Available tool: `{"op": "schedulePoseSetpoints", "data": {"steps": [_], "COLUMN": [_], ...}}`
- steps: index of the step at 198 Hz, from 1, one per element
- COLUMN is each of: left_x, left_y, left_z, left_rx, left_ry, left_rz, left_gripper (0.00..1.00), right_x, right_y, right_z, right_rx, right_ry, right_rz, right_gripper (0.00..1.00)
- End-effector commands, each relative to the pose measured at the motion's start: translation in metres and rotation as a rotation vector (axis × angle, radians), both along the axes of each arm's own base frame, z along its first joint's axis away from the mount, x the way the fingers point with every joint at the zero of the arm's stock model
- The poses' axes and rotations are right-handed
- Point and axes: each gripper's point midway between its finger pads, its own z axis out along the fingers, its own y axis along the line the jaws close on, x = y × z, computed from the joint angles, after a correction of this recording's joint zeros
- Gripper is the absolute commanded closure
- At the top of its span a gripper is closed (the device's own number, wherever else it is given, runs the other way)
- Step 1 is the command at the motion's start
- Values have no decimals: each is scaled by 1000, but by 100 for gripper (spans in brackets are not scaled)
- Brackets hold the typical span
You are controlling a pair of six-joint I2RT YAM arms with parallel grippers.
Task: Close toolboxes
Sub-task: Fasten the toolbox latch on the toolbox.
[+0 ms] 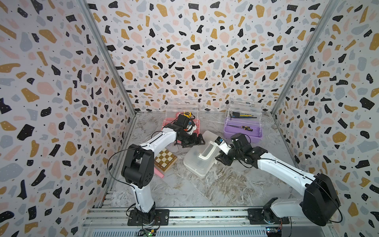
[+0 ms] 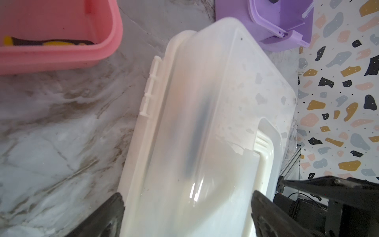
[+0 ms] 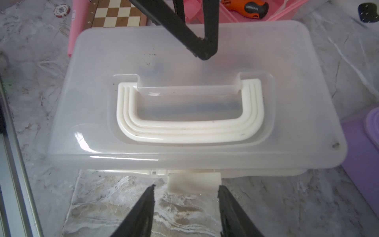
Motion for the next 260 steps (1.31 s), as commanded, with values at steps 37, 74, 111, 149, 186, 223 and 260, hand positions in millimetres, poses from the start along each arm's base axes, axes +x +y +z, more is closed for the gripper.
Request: {"op": "schedulePoseSetpoints", "data": {"steps": [37,74,111,149,186,223,260], "left_x": [-10,-14,-16,-15,-16,-16,-14], "left_y": [6,12,13,16,17,21,23], "left_z": [7,8,9,9,9,8,10], "left_rx": [-5,8,22,36,40,47,34], "left_ry": [11,0,-5,-9,-14,-13,-11], "left_rz": [15,25,19,17,15,21,35], "left_gripper": [5,5,5,5,5,5,5], "right_x": [-7,-12,6,12,17,22,24], "right_y": [-4,-11,-9,1,8,13,11], "right_z": [-16,-18,-7,-13,-16,-19,-16], "right_rx": [-14,7,79,73,82,84,70], "right_ry": [25,20,5,33,38,43,32], "right_rz": [-7,-42,-111,-74,-51,-48,-53], "right_gripper": [50,49,49,47,49,52,53]}}
